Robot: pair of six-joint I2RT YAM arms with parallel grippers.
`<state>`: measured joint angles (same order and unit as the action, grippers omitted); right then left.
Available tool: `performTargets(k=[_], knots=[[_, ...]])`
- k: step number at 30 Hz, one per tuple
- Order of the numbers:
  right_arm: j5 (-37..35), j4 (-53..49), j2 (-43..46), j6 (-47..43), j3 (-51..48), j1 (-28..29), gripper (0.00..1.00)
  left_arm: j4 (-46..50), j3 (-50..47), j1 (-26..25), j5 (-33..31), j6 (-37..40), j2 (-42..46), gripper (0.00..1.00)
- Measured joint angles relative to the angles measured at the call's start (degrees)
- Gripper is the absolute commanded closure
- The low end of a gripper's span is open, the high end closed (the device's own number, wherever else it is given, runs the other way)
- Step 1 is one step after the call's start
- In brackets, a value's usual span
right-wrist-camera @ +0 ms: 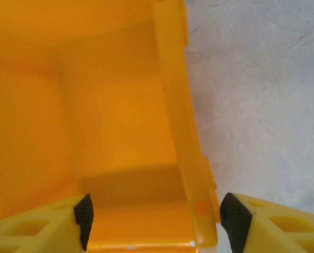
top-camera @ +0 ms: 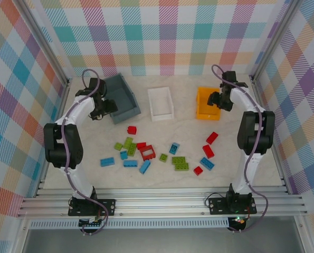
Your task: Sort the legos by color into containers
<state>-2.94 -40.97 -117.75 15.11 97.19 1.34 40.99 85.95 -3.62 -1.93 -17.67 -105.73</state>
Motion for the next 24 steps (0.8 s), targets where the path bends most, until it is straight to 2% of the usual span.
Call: performTargets(k=[4,7,10,14,18,24], knots=[[-0.87,-1.66,-4.37,-1.9,5.38,0.0,0.47,-0.68,3.06,0.02,-0.31,2.91,-2.8,0.42],[-1.68,-2.45,-6.27,-3.08,7.58,0.09,0.53,-0.92,4.94,0.0,-1.6,5.05,-5.51,0.49],[-2.82,-3.08,-6.97,-4.37,7.96,0.35,0.58,-1.07,5.09,0.0,-3.08,7.23,-7.37,0.61],[-4.24,-4.07,-7.65,-6.01,8.31,1.36,0.67,-0.87,5.92,0.0,-4.26,10.36,-9.22,0.82],[-5.25,-4.24,-7.87,-6.91,8.46,3.65,0.69,-1.03,6.54,0.0,-4.26,12.35,-9.42,0.87],[-5.66,-4.28,-7.87,-7.02,8.63,8.31,0.72,-2.29,5.35,-0.76,-3.74,13.25,-8.61,0.86]])
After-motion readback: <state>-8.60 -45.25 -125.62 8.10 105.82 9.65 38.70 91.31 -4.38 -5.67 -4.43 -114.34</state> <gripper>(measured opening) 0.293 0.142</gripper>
